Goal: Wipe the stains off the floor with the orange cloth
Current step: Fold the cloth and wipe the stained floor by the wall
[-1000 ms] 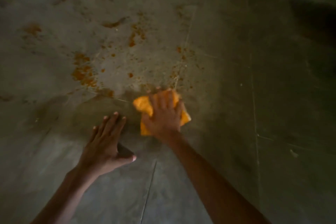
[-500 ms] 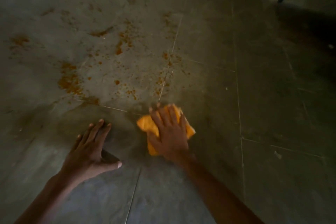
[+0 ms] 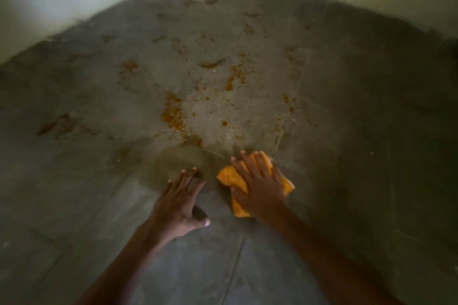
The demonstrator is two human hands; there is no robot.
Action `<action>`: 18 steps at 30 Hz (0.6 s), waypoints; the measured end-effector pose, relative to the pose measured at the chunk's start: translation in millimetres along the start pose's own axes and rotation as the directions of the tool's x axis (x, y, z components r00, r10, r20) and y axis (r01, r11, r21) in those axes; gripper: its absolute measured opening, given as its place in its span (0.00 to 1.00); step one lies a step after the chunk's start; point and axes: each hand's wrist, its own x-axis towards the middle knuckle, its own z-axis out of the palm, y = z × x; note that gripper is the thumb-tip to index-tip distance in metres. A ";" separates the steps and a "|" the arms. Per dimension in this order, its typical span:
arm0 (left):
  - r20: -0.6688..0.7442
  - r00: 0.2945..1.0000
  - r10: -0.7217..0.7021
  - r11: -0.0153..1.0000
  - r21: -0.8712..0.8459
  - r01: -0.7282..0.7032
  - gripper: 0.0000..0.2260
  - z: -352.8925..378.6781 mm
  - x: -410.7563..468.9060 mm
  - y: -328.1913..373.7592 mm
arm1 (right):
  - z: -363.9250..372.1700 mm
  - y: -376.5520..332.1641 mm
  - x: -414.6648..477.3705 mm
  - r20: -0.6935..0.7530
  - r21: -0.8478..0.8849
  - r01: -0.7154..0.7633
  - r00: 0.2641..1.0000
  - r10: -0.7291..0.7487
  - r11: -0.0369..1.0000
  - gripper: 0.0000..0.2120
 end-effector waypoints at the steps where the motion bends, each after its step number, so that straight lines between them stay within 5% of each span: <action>1: -0.021 1.000 0.005 1.000 0.023 -0.005 0.44 -1.0 -3.7 -5.3 | -1.7 10.3 2.0 -0.005 -0.001 -0.053 0.999 0.053 0.999 0.34; 4: -0.060 0.998 0.002 1.000 0.024 -0.001 0.40 -2.8 -9.7 -27.4 | -3.8 14.3 80.2 0.020 0.072 -0.382 0.924 0.381 0.922 0.36; 6: -0.070 0.998 -0.006 1.000 0.014 0.007 0.39 -5.1 -7.3 -33.1 | -8.0 -15.8 133.7 0.080 0.096 -0.458 0.888 0.452 0.884 0.36; 9: -0.097 0.994 -0.046 0.999 -0.025 0.043 0.38 -13.8 -6.5 -39.6 | 3.8 -74.4 124.6 0.065 0.017 -0.106 0.992 0.105 0.994 0.35; 11: -0.136 0.989 -0.049 0.999 -0.026 0.046 0.35 -17.9 -12.6 -49.0 | 12.7 -78.9 72.5 0.023 -0.052 0.170 0.985 -0.169 0.984 0.35; 13: -0.170 0.985 -0.022 1.000 0.007 0.023 0.33 -18.0 -20.3 -68.4 | 10.1 -53.0 51.3 0.026 -0.076 0.217 0.976 -0.215 0.973 0.36; 16: -0.167 0.986 -0.018 1.000 0.008 0.020 0.35 -13.7 -29.9 -88.5 | 1.6 -24.2 113.1 0.021 -0.099 -0.125 0.992 0.128 0.987 0.34; 18: -0.162 0.986 -0.033 0.999 0.007 0.034 0.37 -12.9 -32.2 -93.7 | -0.3 -54.9 170.0 0.042 0.012 -0.379 0.925 0.378 0.925 0.33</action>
